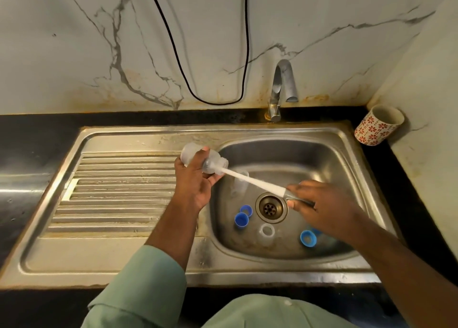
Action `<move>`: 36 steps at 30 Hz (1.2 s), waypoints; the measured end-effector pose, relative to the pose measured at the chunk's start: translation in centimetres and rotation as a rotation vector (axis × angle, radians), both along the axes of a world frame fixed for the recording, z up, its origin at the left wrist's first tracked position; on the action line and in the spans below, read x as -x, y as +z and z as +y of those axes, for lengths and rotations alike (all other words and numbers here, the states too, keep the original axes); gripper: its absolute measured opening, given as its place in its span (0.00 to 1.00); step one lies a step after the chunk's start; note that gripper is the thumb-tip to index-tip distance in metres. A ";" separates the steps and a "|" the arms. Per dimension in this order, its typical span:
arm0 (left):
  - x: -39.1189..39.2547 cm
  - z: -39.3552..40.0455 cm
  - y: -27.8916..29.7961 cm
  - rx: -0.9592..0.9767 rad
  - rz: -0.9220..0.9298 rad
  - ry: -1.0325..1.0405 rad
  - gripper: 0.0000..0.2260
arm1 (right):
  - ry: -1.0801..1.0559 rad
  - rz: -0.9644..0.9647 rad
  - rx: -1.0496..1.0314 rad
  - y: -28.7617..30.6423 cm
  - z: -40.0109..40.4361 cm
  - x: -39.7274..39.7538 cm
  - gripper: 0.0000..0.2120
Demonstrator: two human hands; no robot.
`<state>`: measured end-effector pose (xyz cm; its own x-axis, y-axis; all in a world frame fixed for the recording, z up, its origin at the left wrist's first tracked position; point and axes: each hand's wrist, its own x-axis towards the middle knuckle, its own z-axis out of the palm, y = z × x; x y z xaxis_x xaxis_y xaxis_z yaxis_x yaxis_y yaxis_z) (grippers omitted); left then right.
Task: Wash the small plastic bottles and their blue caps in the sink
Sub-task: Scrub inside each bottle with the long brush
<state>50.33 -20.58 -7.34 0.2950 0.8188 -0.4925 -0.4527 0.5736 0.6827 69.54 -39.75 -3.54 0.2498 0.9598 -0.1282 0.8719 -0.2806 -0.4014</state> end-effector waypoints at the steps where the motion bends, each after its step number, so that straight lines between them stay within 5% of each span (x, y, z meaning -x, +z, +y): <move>1: 0.2 0.1 -0.2 0.014 -0.007 -0.007 0.32 | -0.026 0.004 -0.003 -0.1 0.0 0.1 0.17; 18: 0.8 -0.1 -1.7 0.017 -0.157 -0.055 0.36 | -0.148 0.436 0.134 1.1 0.4 0.1 0.06; 36: 0.9 -0.9 -1.3 0.069 -0.134 -0.023 0.26 | -0.039 0.324 0.065 1.3 0.7 -1.7 0.11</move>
